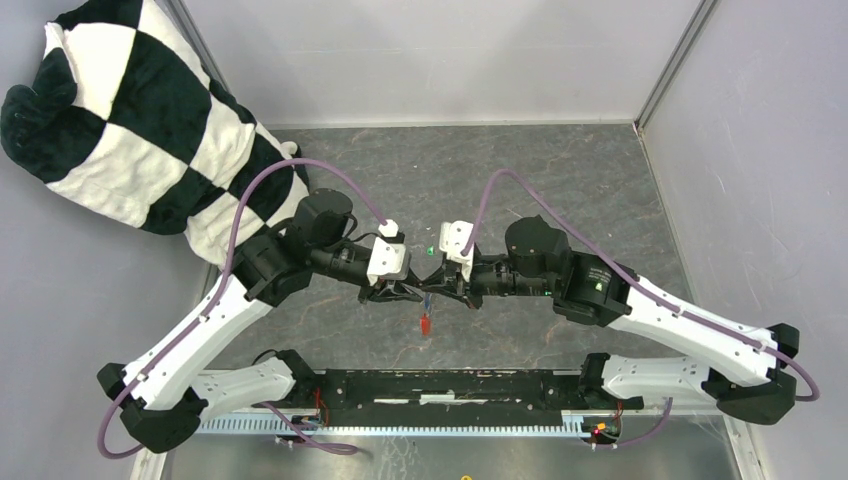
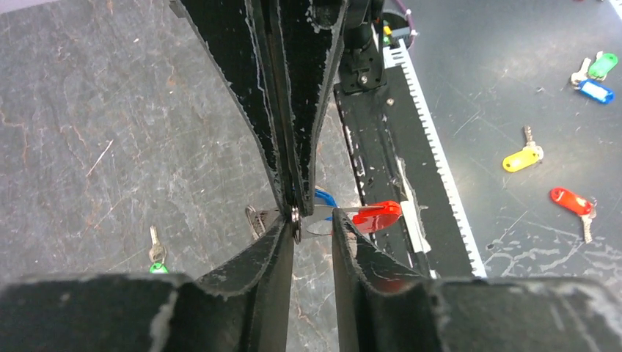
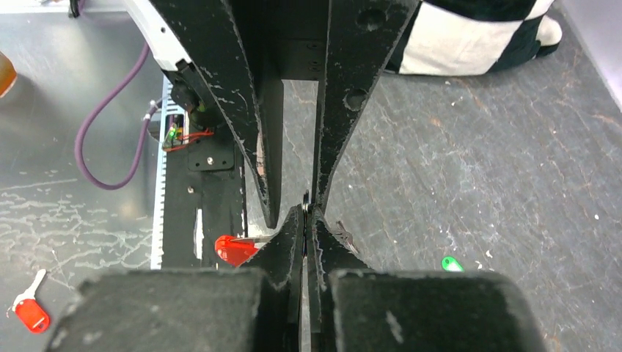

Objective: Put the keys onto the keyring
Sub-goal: Adjust the key on the keyring.

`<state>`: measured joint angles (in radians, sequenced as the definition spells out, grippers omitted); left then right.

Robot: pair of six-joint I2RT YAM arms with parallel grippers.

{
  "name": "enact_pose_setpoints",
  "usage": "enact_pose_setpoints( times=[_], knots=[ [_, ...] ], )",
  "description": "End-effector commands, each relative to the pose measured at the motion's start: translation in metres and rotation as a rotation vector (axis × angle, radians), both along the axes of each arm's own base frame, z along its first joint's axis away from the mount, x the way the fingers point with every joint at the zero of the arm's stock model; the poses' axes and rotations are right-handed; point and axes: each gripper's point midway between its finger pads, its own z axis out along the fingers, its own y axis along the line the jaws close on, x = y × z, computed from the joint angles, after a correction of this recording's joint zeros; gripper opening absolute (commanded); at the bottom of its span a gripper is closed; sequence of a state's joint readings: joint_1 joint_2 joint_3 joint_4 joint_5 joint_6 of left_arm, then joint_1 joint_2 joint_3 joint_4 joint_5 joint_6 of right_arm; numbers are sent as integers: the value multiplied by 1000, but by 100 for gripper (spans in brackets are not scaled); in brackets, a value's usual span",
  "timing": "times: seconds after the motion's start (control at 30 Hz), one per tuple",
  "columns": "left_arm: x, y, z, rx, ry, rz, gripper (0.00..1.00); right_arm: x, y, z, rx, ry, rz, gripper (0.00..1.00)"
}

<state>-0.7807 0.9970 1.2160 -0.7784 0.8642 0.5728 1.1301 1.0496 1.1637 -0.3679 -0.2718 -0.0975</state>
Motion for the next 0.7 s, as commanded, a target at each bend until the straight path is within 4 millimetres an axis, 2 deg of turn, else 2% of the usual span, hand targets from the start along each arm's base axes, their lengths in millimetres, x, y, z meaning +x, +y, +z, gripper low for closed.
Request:
enact_pose_setpoints(
  times=[0.0, 0.13, 0.4, 0.53, 0.6, 0.63, 0.67],
  knots=[
    [5, 2, 8, 1, -99, -17, 29, 7, -1, 10, -29, -30, -17, 0],
    [4, 4, 4, 15, -94, -18, 26, 7, 1, 8, -54, -24, -8, 0],
    [5, 3, 7, 10, -102, -22, 26, 6, 4, 6, -92, -10, 9, 0],
    [5, 2, 4, 16, -99, -31, 14, 4, 7, 9, -80, -5, 21, 0],
    [6, 2, 0, 24, -99, -27, 4, 4, 8, 12, -69, -3, 25, 0],
    [7, 3, -1, 29, -107, -21, 2, 4, 9, 14, -63, -3, 23, 0],
    [9, 3, -1, 30, -118, -15, 2, 4, 8, 14, -59, -2, 16, 6]
  ],
)
